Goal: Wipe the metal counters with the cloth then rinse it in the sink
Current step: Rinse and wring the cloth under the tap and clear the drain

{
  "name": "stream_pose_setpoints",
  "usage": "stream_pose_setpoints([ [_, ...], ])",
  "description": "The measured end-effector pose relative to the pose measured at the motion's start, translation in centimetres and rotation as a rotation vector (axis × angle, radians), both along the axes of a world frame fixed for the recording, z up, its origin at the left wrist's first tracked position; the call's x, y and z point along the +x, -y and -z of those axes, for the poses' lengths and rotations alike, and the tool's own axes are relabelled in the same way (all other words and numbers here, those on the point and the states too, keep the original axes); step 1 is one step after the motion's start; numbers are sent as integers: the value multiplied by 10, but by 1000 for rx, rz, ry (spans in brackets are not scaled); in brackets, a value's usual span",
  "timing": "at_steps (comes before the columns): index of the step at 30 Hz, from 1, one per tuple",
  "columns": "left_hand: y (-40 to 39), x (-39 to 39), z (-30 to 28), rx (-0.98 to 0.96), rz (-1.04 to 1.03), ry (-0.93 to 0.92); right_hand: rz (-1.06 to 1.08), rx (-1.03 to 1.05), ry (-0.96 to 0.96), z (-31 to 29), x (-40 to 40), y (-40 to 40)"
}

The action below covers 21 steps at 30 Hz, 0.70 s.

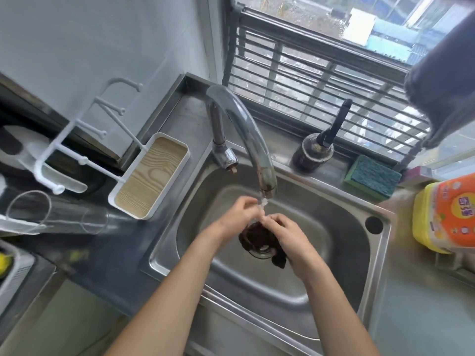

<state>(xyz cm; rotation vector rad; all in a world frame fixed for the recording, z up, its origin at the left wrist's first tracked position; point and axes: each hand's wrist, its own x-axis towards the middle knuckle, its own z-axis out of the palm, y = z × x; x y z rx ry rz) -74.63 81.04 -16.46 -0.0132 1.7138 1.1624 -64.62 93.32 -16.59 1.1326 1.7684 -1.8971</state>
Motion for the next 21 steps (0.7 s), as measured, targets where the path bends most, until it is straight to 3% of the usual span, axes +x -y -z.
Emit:
stream_pose_setpoints([
  [2,10,12,4,75,135,122,-77,-54,-117,-8,3,-9],
  [4,20,10,2,63,262,127,-129,-68,-200,-15,6,-24],
  [7,28,-3,-7,-135,562,-26,-122,18,-202,-14,15,-44],
  [9,29,-14,-15,-344,704,-241,-150,140,-135,-3,21,-51],
  [12,18,-16,-27,-356,749,-392,-527,407,-31,13,24,-47],
  [14,6,-9,-33,-307,808,-423,-723,340,-108,15,20,-32],
  [16,-2,-1,-40,-253,863,-438,-731,247,-210,14,14,-18],
  [21,18,-17,-67,-190,828,-302,-560,668,-294,11,6,-23],
])
